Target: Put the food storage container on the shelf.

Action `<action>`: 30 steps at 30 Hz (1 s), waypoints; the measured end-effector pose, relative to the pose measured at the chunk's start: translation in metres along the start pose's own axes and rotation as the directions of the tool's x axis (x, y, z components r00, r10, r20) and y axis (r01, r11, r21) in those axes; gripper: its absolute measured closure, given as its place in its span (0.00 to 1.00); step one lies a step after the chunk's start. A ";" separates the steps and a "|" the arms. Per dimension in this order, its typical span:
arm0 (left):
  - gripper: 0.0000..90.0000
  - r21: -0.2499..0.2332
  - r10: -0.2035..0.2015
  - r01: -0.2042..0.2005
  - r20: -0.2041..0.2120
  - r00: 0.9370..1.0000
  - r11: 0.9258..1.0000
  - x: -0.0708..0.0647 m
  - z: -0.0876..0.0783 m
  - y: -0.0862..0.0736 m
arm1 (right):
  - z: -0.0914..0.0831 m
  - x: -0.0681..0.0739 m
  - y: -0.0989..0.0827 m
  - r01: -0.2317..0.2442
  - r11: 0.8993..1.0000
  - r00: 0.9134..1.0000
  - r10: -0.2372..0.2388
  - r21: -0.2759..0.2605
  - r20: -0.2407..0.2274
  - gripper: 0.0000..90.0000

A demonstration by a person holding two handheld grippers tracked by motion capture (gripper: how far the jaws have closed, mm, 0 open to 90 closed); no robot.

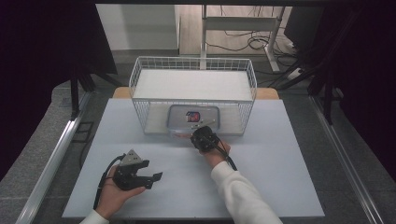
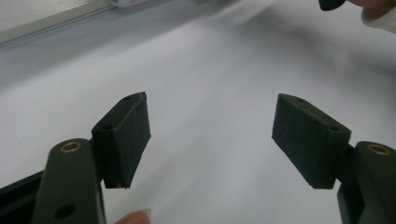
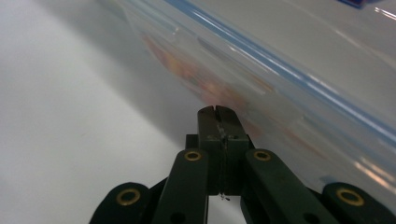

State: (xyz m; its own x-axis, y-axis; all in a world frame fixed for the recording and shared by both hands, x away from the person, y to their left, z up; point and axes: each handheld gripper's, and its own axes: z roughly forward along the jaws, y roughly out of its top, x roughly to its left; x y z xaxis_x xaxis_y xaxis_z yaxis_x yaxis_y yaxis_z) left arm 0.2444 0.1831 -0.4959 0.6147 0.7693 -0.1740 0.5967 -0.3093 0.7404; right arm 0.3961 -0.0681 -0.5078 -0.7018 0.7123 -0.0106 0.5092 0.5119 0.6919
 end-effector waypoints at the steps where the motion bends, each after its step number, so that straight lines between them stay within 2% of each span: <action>1: 0.30 0.000 0.000 0.000 0.000 1.000 1.000 0.000 0.000 0.000 | 0.001 -0.003 0.001 -0.010 1.000 1.000 0.010 0.002 0.008 0.99; 7: 0.30 0.000 -0.001 0.001 0.002 1.000 1.000 0.001 0.001 0.000 | 0.007 -0.016 0.006 -0.067 0.998 0.997 0.067 -0.005 0.026 0.99; 13: 0.30 0.004 -0.002 0.002 0.003 1.000 1.000 0.002 0.002 0.000 | 0.011 -0.020 0.014 -0.079 0.997 0.996 0.080 -0.015 0.039 0.99; 24: 0.30 0.010 0.003 -0.003 0.000 1.000 1.000 0.003 0.003 0.000 | 0.021 -0.020 0.017 -0.083 0.996 0.995 0.084 -0.014 0.045 0.99; 28: 0.30 0.009 0.001 -0.001 0.001 1.000 1.000 0.004 0.002 0.000 | 0.016 -0.020 0.016 -0.082 0.997 0.996 0.082 -0.010 0.040 0.99; 30: 0.30 0.008 0.001 -0.001 0.000 1.000 1.000 0.004 0.002 0.000 | 0.011 -0.018 0.015 -0.059 0.998 0.998 0.059 -0.008 0.033 0.99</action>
State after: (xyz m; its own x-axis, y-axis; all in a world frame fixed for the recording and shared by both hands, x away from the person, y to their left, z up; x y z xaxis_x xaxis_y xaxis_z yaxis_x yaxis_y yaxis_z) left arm 0.2478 0.1852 -0.4981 0.6158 0.7686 -0.1733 0.5997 -0.3146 0.7358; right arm 0.4220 -0.0680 -0.5045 -0.6538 0.7566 0.0067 0.5455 0.4652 0.6971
